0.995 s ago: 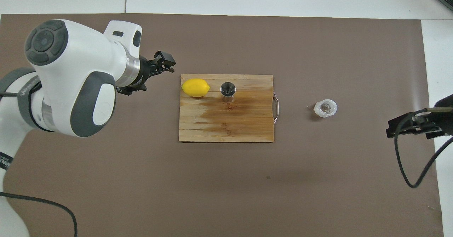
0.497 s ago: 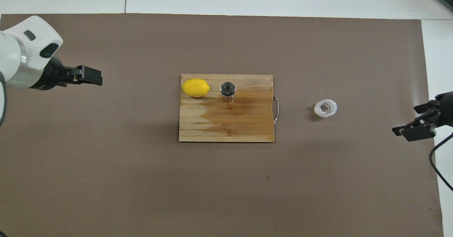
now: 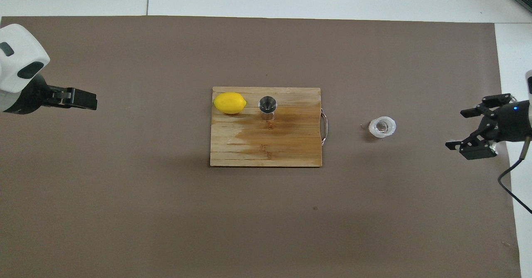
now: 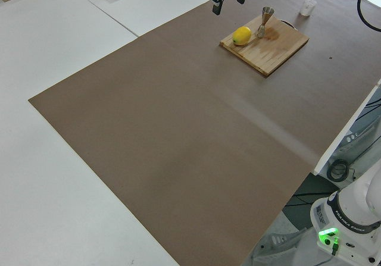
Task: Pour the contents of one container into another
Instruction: 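Reach the open right gripper around the small white cup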
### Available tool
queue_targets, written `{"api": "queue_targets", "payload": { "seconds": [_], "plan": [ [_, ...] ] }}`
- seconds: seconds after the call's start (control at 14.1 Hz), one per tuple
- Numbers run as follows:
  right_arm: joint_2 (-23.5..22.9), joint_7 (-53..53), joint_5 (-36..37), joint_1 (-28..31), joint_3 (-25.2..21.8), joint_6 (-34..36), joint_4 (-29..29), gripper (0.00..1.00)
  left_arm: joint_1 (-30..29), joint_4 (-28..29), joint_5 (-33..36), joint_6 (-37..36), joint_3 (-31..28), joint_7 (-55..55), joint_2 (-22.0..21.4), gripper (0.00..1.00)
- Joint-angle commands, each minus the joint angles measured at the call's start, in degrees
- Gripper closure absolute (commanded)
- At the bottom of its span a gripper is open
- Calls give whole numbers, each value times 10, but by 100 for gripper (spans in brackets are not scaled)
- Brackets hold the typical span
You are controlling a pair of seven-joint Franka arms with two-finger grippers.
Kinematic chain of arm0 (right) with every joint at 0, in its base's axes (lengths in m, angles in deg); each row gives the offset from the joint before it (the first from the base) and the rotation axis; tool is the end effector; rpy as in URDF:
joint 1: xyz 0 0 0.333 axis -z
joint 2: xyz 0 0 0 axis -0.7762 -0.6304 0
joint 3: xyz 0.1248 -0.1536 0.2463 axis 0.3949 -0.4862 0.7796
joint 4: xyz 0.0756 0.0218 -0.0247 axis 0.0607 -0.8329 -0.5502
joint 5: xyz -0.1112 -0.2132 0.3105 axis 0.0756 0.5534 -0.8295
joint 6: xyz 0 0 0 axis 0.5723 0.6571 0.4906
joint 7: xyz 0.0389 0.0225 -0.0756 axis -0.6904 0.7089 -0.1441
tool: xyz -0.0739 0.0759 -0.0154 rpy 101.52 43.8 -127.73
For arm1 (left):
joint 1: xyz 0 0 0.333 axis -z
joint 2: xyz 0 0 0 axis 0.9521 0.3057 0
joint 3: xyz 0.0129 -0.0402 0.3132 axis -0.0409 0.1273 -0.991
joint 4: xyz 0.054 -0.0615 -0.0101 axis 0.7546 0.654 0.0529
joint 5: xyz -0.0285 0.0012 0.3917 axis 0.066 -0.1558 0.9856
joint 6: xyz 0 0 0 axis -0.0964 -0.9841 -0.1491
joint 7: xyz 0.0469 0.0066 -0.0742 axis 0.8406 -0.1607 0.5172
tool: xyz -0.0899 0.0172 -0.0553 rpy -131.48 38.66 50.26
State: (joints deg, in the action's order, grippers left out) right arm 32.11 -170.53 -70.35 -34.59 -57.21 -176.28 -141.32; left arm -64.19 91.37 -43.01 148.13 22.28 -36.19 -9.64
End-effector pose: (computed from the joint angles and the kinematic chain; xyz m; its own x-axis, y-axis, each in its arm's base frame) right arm 0.5654 -0.0882 0.4065 0.3549 0.8046 0.4761 0.9331 -0.3360 -0.1277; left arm 0.5468 -0.0659 0.6206 0.9833 -0.1758 0.0465 -0.1754 -0.9844 -0.0122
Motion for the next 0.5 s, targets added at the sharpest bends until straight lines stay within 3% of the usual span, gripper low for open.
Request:
{"api": "queue_targets", "payload": {
  "seconds": [0.0,0.21,0.43],
  "plan": [
    [-28,-95,-75,9,5,-12,-8,0,5,-11,12,-35,-2,-10,-9,0],
    [-62,-225,-123,3,5,-29,-9,0,-1,-19,7,-46,-1,-8,-9,0],
    [-126,-299,-165,19,5,20,-5,0,0,-13,7,-47,-2,-3,-13,0]
  ]
}}
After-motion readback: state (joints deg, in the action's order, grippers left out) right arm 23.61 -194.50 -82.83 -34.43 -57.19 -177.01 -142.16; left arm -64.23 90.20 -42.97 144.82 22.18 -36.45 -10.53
